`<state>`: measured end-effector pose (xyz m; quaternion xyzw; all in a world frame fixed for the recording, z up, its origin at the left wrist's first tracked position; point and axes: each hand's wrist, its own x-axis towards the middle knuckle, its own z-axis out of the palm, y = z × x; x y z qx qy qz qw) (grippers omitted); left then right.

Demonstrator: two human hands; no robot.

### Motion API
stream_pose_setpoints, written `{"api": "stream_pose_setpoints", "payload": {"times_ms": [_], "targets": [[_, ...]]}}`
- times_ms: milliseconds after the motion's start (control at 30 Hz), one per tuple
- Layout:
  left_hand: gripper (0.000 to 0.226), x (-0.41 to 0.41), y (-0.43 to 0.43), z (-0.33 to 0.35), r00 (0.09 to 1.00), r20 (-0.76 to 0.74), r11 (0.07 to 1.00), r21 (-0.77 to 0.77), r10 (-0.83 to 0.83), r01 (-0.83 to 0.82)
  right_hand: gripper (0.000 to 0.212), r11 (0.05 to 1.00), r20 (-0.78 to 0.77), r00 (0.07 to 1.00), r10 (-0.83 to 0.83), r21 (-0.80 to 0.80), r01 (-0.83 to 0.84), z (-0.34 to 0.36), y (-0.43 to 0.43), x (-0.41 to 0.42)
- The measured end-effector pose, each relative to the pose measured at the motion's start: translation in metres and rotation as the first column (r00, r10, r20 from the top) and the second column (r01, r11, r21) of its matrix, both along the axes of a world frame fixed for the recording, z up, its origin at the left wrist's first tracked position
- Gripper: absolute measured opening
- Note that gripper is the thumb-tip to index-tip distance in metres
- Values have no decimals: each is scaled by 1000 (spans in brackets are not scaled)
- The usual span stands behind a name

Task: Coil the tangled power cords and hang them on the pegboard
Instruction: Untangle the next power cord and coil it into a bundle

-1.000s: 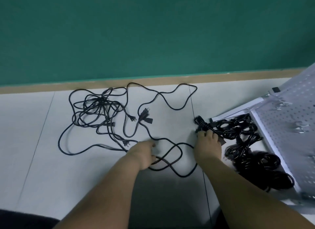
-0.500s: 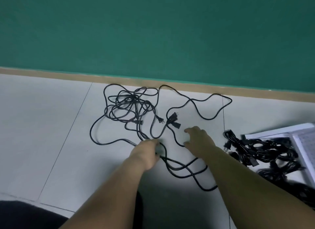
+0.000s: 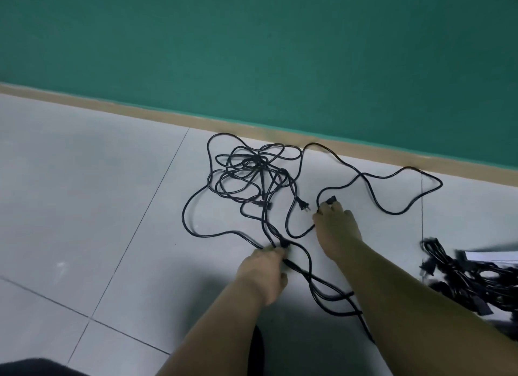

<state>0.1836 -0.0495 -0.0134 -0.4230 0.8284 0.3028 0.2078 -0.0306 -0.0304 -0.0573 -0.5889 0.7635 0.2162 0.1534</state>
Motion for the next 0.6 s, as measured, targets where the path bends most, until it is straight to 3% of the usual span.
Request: {"api": "stream_pose_setpoints", "payload": {"times_ms": [100,167,300,433,600], "targets": [[53,-1,0,0,999,-12,999,16,32,-32,53,999,-39,998,-49,21,50,-7,6,-5],[54,0,0,-1,1000,-4,999,29,29,-29,40,997,-19,997,-75,-8,75,-12,13,-10],[52,-3,-3,1,999,-20,999,9,41,-41,20,962,107,992,-74,-253,99,-15,27,-19],[69,-21,-11,17,962,-225,976,-110,158,-186,10,860,404,912,-73,-438,263,19,23,-28],[79,-62,-23,61,866,-490,925,-275,100,-263,17,751,431,902,-11,-593,292,85,19,-37]]}}
